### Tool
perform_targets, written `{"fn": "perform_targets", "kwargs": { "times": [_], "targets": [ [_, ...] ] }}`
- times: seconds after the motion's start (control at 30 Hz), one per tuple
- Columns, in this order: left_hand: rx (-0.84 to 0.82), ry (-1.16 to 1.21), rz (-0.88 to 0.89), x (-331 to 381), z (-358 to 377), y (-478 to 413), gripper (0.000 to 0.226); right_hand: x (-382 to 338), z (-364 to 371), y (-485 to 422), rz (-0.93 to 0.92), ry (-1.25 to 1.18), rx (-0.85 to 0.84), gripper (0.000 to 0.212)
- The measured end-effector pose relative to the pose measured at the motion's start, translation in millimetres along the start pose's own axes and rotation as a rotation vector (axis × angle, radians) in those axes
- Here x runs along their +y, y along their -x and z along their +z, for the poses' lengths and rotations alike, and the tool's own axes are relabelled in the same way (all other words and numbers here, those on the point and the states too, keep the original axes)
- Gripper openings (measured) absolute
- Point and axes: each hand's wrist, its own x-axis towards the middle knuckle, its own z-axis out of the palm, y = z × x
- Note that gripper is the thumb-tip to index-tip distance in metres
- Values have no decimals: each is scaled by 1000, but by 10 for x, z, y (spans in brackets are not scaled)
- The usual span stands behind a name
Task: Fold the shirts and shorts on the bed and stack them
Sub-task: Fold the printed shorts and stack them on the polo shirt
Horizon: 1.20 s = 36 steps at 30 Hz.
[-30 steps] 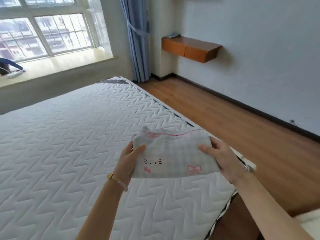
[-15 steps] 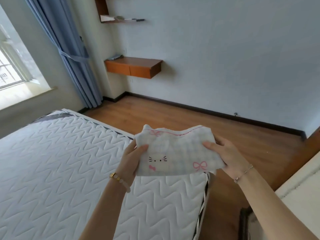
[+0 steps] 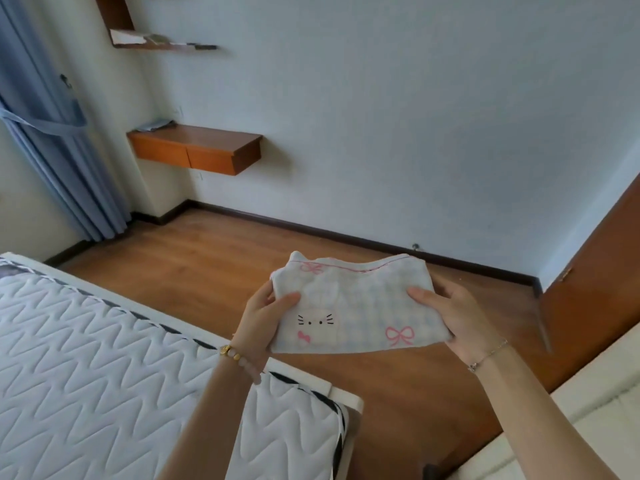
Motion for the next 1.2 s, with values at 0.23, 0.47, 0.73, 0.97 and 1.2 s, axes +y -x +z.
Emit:
{"fn": "perform_targets", "kwargs": {
  "times": [0.23, 0.47, 0.73, 0.97, 1.2],
  "targets": [
    [-67, 8, -24, -28, 489, -672, 25, -82, -464, -527, -28, -20, 75, 34],
    [-125, 51, -44, -126, 872, -1604, 31, -147, -868, -1351, -50, 4, 85, 31],
    [-11, 62, -21, -96, 1218, -3122, 31, -329, -1187, -3007, 16, 40, 55, 43],
    [112, 46, -15, 222, 1272, -4193, 27, -623, -1092, -4337, 32, 41, -11, 30],
    [264, 20, -8, 413, 897, -4861, 21, -693, -614, -5398, 48, 76, -183, 36]
  ]
}}
